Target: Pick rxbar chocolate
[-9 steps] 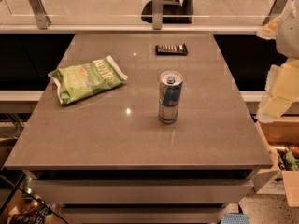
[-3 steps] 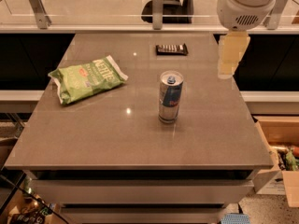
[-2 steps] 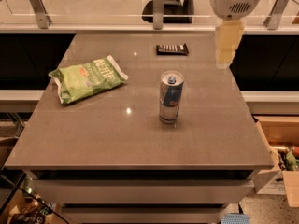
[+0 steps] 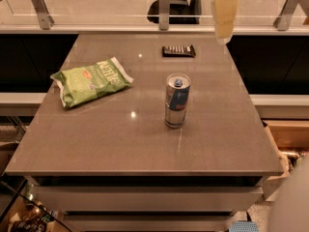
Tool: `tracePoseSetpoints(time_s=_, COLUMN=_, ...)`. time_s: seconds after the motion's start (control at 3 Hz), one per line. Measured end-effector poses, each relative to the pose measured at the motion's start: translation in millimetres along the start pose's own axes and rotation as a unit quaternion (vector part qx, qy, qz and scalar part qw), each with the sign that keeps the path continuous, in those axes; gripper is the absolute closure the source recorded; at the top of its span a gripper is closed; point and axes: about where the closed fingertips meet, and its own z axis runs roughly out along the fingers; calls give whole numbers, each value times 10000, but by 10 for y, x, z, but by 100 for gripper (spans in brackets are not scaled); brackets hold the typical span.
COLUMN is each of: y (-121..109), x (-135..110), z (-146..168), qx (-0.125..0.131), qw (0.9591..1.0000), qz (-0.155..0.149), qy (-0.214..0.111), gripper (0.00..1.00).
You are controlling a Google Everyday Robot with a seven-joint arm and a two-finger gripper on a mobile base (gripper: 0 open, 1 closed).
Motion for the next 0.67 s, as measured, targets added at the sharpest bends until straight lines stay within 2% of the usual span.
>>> tracePoseSetpoints(time_s=0.33, y=-205, x=-33, z=-89, qx=314, qw=9995, qz=6, qy=-98, gripper=0)
tracePoseSetpoints(time_s=0.67, y=-279, x=-26, z=-54, qx=366, qw=9992, qz=30, qy=-139, gripper=0)
